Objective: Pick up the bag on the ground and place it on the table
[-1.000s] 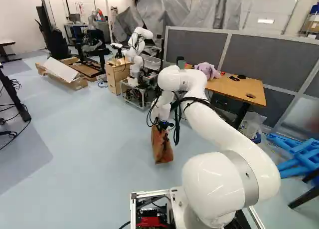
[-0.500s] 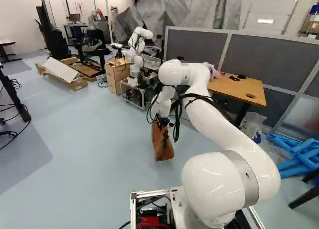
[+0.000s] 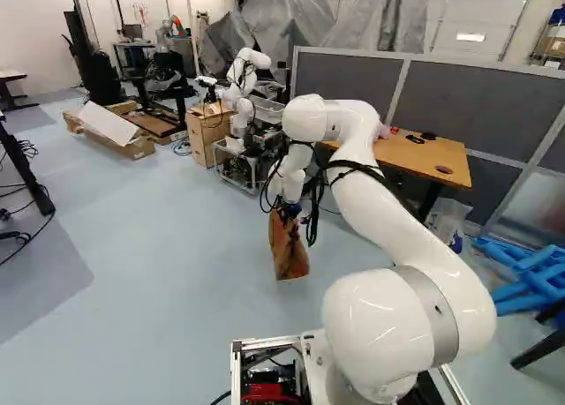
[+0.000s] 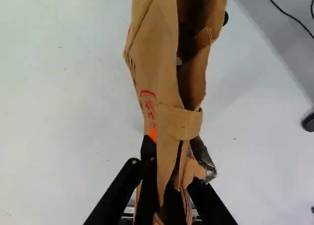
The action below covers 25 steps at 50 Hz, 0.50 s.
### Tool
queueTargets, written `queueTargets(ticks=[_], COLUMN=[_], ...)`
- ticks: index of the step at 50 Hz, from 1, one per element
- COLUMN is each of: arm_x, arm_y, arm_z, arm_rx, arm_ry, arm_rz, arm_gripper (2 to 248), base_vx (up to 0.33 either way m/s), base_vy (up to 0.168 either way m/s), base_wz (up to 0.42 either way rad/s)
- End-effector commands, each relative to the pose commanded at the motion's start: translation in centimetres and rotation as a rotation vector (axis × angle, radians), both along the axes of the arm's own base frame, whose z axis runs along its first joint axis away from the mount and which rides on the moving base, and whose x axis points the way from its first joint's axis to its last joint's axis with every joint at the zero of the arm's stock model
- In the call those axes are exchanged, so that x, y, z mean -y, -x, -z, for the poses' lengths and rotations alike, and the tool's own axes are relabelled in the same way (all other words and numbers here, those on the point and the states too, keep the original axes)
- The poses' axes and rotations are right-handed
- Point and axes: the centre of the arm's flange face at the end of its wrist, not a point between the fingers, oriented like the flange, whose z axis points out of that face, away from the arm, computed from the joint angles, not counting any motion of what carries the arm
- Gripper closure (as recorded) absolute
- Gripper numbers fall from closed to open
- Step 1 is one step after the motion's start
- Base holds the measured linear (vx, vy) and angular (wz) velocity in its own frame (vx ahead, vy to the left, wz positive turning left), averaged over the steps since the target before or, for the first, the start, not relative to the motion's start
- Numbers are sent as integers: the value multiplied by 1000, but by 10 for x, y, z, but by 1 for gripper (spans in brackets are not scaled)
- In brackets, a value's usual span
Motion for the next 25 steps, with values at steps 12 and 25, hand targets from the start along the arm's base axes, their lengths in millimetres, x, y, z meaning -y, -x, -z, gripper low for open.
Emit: queueTargets(ticks=[12, 25], arm_x=[0, 0], arm_y=[2, 5], arm_z=[-18, -37], arm_rx=[11, 24], arm_ry=[-1, -1], arm_rz=[0, 0], arm_gripper=[229, 229], base_vx=[0, 0], base_vy=[0, 0], base_wz=[0, 0])
